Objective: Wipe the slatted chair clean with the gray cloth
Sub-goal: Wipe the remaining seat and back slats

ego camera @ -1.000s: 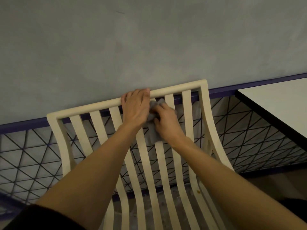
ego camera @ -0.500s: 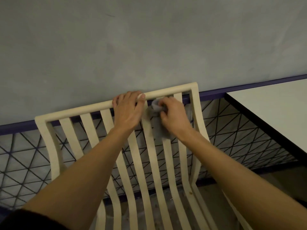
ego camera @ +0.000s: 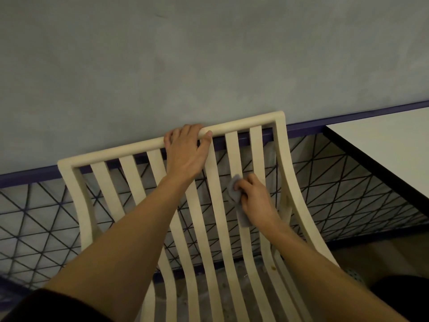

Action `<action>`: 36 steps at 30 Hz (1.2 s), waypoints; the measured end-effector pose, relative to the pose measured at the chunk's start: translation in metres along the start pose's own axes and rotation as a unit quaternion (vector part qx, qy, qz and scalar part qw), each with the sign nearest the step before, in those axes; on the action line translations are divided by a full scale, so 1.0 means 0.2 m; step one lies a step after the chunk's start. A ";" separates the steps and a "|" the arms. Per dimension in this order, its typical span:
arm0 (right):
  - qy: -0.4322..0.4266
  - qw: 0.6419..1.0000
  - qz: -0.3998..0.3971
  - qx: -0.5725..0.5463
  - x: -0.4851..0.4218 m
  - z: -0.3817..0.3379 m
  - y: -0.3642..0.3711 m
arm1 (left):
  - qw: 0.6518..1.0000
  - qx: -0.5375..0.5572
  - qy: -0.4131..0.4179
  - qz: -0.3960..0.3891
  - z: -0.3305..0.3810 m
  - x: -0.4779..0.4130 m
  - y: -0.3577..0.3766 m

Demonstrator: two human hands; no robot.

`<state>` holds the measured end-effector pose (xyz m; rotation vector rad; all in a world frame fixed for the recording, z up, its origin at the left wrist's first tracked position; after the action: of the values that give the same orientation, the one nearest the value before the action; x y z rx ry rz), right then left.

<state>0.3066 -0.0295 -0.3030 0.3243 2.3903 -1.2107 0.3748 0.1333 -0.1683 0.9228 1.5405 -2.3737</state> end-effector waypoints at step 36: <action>-0.012 0.999 -0.046 0.017 -0.17 -0.08 -0.20 | 0.992 0.039 0.013 -0.118 0.25 -0.22 0.06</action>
<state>0.3163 -0.0403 -0.2509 0.2106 2.3885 -1.2911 0.3946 0.0758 -0.1378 0.8315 1.6617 -2.6104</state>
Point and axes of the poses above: each hand's wrist, its own x-axis away from the middle knuckle, its own y-axis out of the palm, z = x × y, the point moved 1 cm from there along -x, towards the middle knuckle, and after that the axes turned 1 degree about -y, right-handed, at the moved point
